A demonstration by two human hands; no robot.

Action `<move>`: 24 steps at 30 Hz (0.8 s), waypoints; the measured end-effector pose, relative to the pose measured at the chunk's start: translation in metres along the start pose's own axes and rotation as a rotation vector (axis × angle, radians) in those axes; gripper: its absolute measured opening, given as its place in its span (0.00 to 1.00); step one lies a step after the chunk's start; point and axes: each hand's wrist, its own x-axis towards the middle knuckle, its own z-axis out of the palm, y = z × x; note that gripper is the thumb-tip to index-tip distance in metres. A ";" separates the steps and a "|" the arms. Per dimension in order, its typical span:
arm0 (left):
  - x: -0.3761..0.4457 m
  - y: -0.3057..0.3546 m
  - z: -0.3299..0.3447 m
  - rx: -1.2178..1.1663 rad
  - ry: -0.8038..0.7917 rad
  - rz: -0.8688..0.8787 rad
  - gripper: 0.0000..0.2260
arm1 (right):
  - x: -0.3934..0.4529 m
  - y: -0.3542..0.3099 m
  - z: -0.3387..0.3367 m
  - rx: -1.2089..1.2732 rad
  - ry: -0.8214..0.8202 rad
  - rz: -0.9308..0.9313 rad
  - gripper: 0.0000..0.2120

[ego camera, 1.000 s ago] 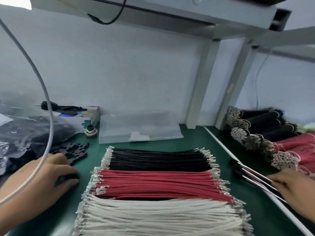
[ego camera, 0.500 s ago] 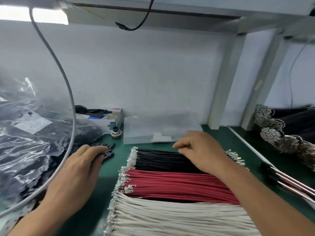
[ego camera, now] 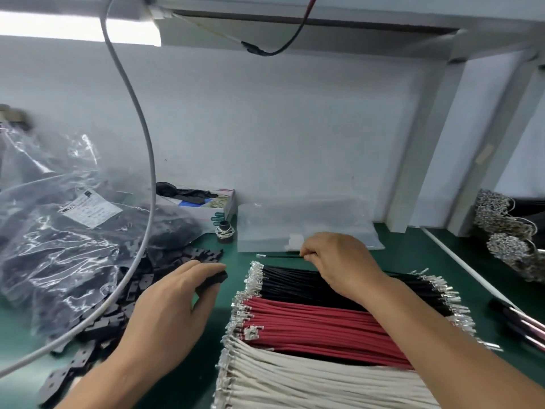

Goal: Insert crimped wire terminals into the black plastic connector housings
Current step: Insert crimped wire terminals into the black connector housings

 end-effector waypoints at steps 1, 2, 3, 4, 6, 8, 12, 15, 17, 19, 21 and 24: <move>0.000 0.000 0.000 -0.015 0.008 0.002 0.13 | -0.004 -0.001 -0.006 -0.063 0.032 -0.049 0.09; 0.000 0.000 0.000 -0.038 0.016 0.002 0.12 | -0.008 -0.003 -0.014 -0.103 0.078 -0.091 0.10; 0.000 0.001 0.000 -0.064 0.023 0.001 0.11 | -0.014 -0.005 -0.022 -0.120 0.139 -0.121 0.11; 0.001 0.002 0.000 -0.089 0.030 0.000 0.11 | -0.021 -0.008 -0.031 -0.123 0.217 -0.141 0.11; 0.003 0.004 -0.001 -0.138 0.047 0.002 0.12 | -0.041 -0.013 -0.046 -0.125 0.381 -0.168 0.08; 0.003 0.012 -0.002 -0.193 0.052 0.001 0.13 | -0.065 -0.018 -0.053 -0.095 0.454 -0.200 0.09; -0.004 0.031 0.000 -0.292 0.010 -0.041 0.17 | -0.104 -0.026 -0.038 0.046 0.453 -0.224 0.11; -0.005 0.039 0.002 -0.370 -0.018 -0.061 0.15 | -0.112 -0.027 -0.026 0.172 0.474 -0.220 0.13; -0.006 0.040 0.002 -0.422 -0.032 -0.074 0.14 | -0.113 -0.028 -0.024 0.221 0.487 -0.213 0.11; -0.006 0.041 0.001 -0.462 -0.047 -0.087 0.13 | -0.113 -0.029 -0.023 0.263 0.496 -0.194 0.10; -0.006 0.042 0.002 -0.511 -0.060 -0.106 0.12 | -0.113 -0.031 -0.021 0.280 0.476 -0.197 0.13; -0.008 0.045 0.002 -0.601 -0.086 -0.102 0.11 | -0.115 -0.033 -0.019 0.311 0.444 -0.205 0.13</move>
